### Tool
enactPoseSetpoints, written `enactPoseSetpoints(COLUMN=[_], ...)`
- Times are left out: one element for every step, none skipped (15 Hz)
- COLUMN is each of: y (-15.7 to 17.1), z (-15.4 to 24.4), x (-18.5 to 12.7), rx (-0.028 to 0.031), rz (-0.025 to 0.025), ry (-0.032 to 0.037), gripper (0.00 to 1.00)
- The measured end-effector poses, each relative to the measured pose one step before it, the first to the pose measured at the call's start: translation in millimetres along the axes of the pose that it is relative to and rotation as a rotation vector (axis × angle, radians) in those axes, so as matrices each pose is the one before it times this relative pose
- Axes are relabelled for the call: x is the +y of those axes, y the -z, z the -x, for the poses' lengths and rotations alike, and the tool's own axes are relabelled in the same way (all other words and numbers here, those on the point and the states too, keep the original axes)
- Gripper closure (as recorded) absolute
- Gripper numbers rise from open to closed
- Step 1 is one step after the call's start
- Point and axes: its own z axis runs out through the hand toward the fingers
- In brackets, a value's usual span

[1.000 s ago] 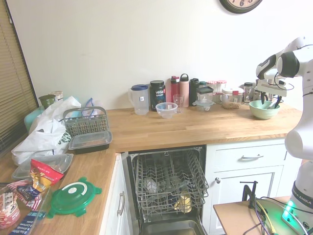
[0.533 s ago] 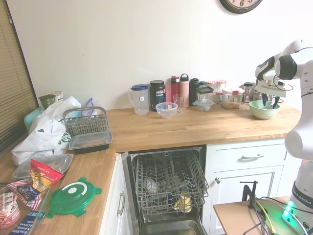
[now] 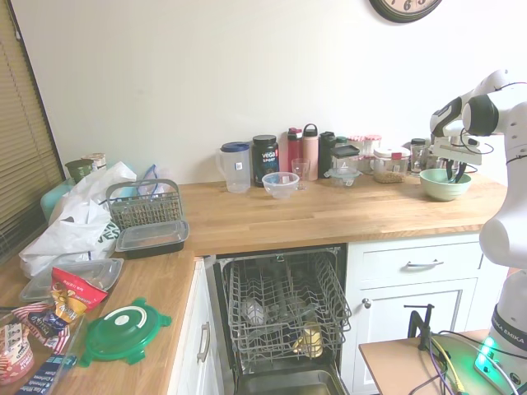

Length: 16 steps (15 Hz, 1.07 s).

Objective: Put the fork in the dishwasher

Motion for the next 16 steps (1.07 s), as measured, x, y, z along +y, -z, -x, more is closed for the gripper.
enactPoseSetpoints(y=[0.04, 0.06, 0.09, 0.01, 0.02, 0.17, 1.06, 3.22, 5.63, 8.14, 10.71, 13.56, 16.81, 19.23, 20.83, 20.42], z=[-0.32, -0.75, -0.59, -0.53, -0.42, -0.17, -0.15, -0.32, -0.48, -0.49, -0.17, -0.7, -1.6, -2.23, -2.07, -1.07], x=[0.0, -0.02, -0.08, -0.01, -0.04, -0.23, -0.6, -0.42, 1.14, 2.6, 4.75, 7.24, 8.27, 8.41, 9.14, 9.61], rx=[-0.00033, 0.00009, -0.00001, -0.00002, -0.00012, -0.00007, 0.0002, -0.00014, -0.00124, -0.0029, -0.00557, -0.00754, -0.00763, -0.00785, -0.00788, -0.00912], rz=[-0.0003, -0.00079, -0.00121, -0.0005, -0.00082, -0.00255, -0.00735, -0.01309, -0.01386, -0.01795, -0.02012, -0.02044, -0.02172, -0.0261, -0.02968, -0.03388], ry=[-0.00007, 0.00009, -0.00066, -0.00071, -0.00022, 0.0007, 0.00201, 0.00375, 0.00302, 0.00318, 0.00615, 0.00799, 0.0071, 0.01016, 0.01299, 0.01967], gripper=[1.0, 1.0, 1.0, 1.0, 1.0, 1.0, 1.0, 1.0, 1.0, 1.0, 1.0, 1.0, 1.0, 1.0, 1.0, 1.0])
